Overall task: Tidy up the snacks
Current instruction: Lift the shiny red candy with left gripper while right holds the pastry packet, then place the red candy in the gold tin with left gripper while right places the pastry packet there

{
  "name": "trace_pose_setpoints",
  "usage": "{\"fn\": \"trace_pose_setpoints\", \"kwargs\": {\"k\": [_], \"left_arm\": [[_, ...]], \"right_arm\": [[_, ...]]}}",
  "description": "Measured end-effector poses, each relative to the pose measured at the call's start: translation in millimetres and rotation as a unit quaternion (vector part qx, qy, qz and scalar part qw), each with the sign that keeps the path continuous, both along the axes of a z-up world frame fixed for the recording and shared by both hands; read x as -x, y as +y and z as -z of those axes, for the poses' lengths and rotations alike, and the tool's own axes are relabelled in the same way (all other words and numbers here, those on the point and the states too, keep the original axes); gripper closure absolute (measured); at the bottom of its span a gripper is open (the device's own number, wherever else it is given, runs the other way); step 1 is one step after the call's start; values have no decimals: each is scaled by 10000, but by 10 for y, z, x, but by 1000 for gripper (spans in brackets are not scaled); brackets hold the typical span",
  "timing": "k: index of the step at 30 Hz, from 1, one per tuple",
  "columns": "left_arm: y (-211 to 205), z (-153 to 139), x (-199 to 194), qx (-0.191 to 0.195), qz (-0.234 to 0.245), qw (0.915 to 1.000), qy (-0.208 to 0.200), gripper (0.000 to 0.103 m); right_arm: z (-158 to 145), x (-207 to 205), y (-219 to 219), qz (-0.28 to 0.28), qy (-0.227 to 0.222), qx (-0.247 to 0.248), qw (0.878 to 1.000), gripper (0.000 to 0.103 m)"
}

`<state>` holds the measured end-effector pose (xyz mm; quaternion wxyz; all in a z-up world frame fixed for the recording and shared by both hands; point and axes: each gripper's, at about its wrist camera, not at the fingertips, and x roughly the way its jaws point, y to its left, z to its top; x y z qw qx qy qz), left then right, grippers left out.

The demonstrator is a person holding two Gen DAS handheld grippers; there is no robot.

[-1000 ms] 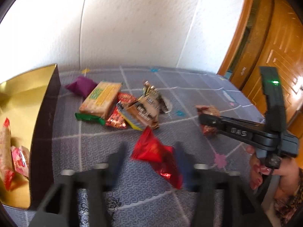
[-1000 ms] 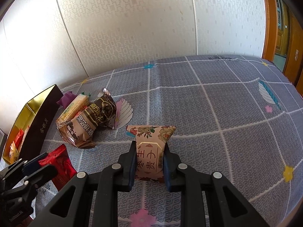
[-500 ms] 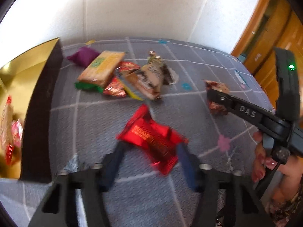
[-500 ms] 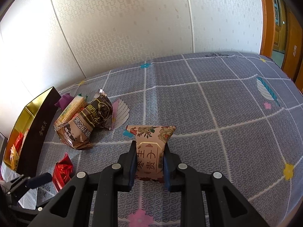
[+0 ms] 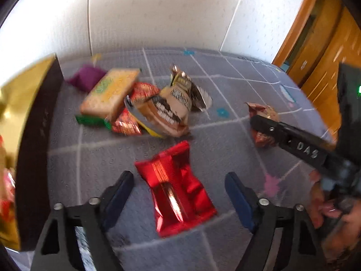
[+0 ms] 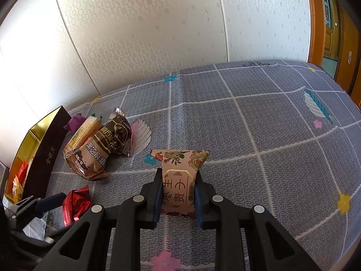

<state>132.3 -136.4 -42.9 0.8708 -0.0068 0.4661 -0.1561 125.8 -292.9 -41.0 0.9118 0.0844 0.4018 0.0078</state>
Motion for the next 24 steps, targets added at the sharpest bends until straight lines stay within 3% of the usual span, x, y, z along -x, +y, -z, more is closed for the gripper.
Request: {"fn": "trace_pose_setpoints", "kwargs": {"k": [2, 4, 11, 16, 24], "left_arm": [[-51, 20, 31, -444, 124, 9985, -287, 56], [-46, 26, 89, -563, 281, 9968, -492, 61], [105, 29, 325, -264, 532, 9943, -890, 63], [219, -170, 571, -34, 638, 9881, -1398, 63], [587, -504, 715, 280, 247, 9829, -1802, 63]], "right_arm": [[0, -2, 2, 9, -6, 14, 10000, 80], [2, -4, 4, 13, -11, 20, 10000, 80], [-21, 10, 8, 6, -86, 44, 10000, 80], [-55, 25, 41, -75, -200, 20, 9998, 80], [-110, 92, 183, -237, -456, -196, 9985, 80]]}}
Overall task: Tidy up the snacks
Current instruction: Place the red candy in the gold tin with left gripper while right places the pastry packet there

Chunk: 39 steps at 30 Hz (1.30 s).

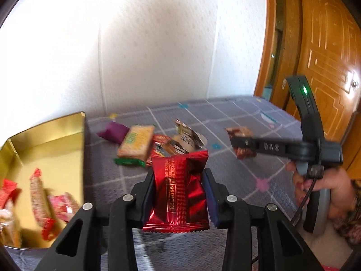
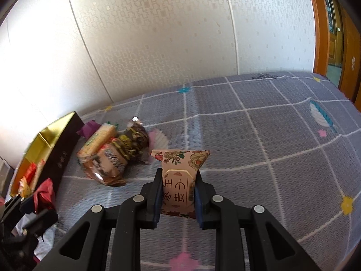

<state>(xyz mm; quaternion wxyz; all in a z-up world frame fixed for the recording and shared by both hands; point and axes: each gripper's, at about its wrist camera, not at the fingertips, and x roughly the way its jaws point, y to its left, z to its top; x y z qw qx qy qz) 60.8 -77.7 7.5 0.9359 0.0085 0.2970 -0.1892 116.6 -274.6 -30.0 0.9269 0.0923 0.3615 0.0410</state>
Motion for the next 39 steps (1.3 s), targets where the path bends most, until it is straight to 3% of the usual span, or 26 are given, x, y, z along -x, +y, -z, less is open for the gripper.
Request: {"fn": "trace_pose_setpoints", "kwargs": {"k": [10, 19, 31, 39], "left_arm": [[566, -198, 31, 253, -600, 9976, -223, 63], [1114, -218, 6, 239, -1310, 9907, -269, 63], [1835, -20, -95, 167, -2098, 9776, -20, 62], [2024, 144, -179, 111, -2270, 9737, 149, 62]], "right_arm": [[-56, 134, 451, -481, -443, 160, 9977, 80], [-71, 265, 812, -930, -708, 118, 9931, 80], [-129, 361, 1374, -1543, -700, -150, 9854, 80], [-252, 328, 1966, -2127, -773, -130, 9740, 80]]}}
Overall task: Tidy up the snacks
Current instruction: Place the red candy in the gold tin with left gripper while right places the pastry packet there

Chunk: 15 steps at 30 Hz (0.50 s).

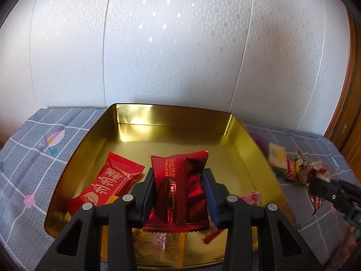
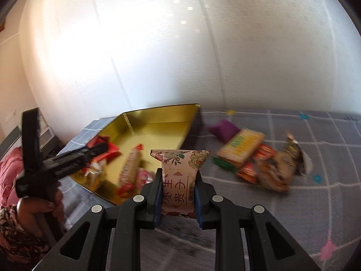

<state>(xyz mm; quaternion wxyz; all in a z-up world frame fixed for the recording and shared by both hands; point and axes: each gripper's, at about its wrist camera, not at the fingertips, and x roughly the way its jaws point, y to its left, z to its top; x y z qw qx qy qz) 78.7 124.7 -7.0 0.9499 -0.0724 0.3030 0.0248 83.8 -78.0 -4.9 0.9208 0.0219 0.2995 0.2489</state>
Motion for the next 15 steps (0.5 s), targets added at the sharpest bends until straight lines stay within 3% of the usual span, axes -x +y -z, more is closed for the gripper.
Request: {"fn": "trace_pose_setpoints", "kwargs": {"k": [4, 15], "left_arm": [[26, 95, -41, -42, -16, 9999, 116, 62], [70, 179, -87, -54, -11, 9997, 247, 62]], "right_arm": [[-16, -100, 350, -259, -9, 281, 9993, 80], [50, -478, 814, -470, 205, 871, 9949, 79]]}}
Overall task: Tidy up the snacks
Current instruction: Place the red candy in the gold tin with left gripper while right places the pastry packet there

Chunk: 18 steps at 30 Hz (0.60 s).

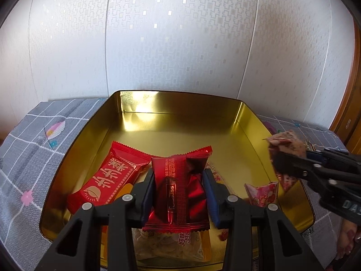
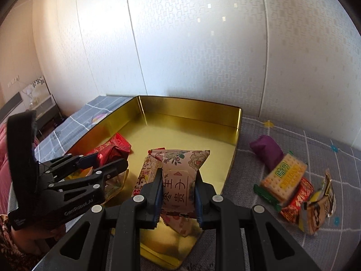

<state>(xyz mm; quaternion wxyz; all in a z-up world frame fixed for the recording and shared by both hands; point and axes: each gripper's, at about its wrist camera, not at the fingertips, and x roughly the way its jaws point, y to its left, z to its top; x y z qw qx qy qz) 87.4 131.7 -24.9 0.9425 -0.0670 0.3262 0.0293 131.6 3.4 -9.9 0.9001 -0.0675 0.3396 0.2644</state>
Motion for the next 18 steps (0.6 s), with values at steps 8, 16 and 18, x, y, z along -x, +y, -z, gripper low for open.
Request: {"fn": "trace_pose_setpoints", "kwargs": {"k": [8, 16, 18], "left_arm": [[23, -24, -77, 155, 16, 9999, -40, 61], [101, 18, -91, 299, -67, 9995, 25, 58], [96, 25, -84, 256, -51, 9997, 24, 58]], "right_arm": [[152, -204, 173, 56, 282, 351, 9990, 79], [230, -380, 293, 158, 450, 654, 9967, 78], [236, -401, 277, 197, 486, 569, 9970, 74]]}}
